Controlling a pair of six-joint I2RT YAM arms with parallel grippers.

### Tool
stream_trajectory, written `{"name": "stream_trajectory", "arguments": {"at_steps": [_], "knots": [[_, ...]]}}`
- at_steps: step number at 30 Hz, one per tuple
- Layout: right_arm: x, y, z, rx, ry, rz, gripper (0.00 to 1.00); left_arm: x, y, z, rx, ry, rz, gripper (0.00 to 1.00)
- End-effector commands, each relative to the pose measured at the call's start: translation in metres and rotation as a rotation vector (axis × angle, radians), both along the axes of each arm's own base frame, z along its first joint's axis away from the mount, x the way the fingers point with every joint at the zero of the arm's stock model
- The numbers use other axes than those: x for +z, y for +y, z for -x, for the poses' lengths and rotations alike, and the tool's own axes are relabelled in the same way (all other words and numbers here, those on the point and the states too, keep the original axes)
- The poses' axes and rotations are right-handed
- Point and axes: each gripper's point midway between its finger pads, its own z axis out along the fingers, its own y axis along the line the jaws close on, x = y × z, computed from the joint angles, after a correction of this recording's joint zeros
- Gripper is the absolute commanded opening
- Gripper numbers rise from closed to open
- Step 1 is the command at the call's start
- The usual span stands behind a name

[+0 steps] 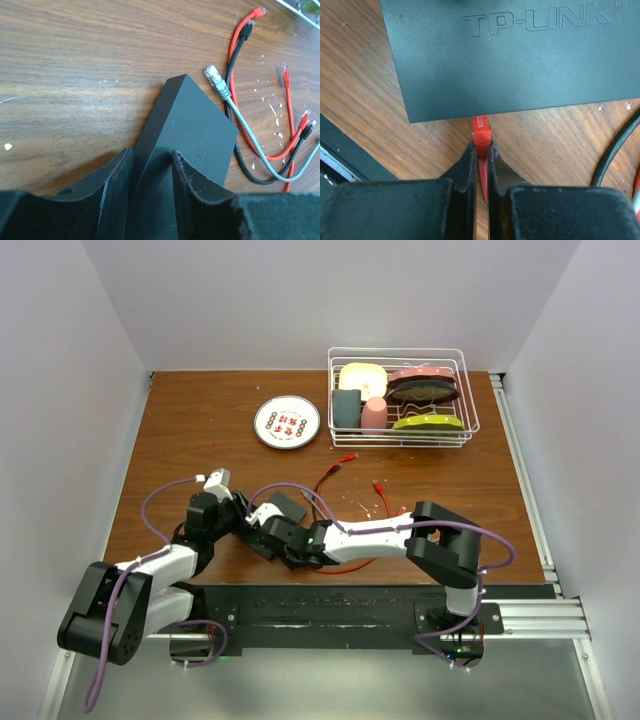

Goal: Insert the plug into the switch port

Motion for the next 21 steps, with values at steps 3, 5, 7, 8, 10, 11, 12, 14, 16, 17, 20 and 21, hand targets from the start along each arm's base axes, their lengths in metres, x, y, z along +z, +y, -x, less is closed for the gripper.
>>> {"name": "stream_trajectory", "arguments": {"at_steps": [3, 5, 7, 8, 10, 11, 12, 14, 16, 17, 20, 21], "knots": [[0.092, 0.09, -0.064, -0.091, -0.196, -0.422, 0.0, -0.013, -0.033, 0.059, -0.178, 0.202, 0.151, 0.31], [0.098, 0.092, -0.066, -0.099, -0.202, -0.442, 0.0, -0.016, -0.032, 0.063, -0.173, 0.219, 0.153, 0.3], [0.102, 0.092, -0.068, -0.111, -0.21, -0.451, 0.0, -0.018, -0.033, 0.066, -0.171, 0.236, 0.158, 0.29], [0.105, 0.093, -0.069, -0.117, -0.215, -0.459, 0.0, -0.021, -0.033, 0.069, -0.167, 0.253, 0.16, 0.28], [0.111, 0.09, -0.072, -0.138, -0.227, -0.472, 0.0, -0.025, -0.031, 0.072, -0.153, 0.274, 0.157, 0.27], [0.113, 0.089, -0.073, -0.143, -0.233, -0.485, 0.0, -0.029, -0.031, 0.076, -0.143, 0.299, 0.156, 0.27], [0.115, 0.088, -0.073, -0.149, -0.236, -0.495, 0.0, -0.032, -0.03, 0.078, -0.133, 0.313, 0.153, 0.27], [0.122, 0.086, -0.073, -0.159, -0.247, -0.52, 0.0, -0.038, -0.029, 0.084, -0.122, 0.338, 0.152, 0.26], [0.122, 0.085, -0.074, -0.158, -0.248, -0.528, 0.0, -0.042, -0.031, 0.089, -0.127, 0.354, 0.153, 0.26], [0.123, 0.086, -0.074, -0.156, -0.248, -0.534, 0.0, -0.043, -0.032, 0.09, -0.125, 0.36, 0.158, 0.26], [0.123, 0.092, -0.072, -0.132, -0.244, -0.539, 0.0, -0.042, -0.038, 0.094, -0.146, 0.363, 0.163, 0.25], [0.123, 0.093, -0.072, -0.127, -0.243, -0.539, 0.0, -0.041, -0.04, 0.095, -0.155, 0.358, 0.163, 0.25]]}}
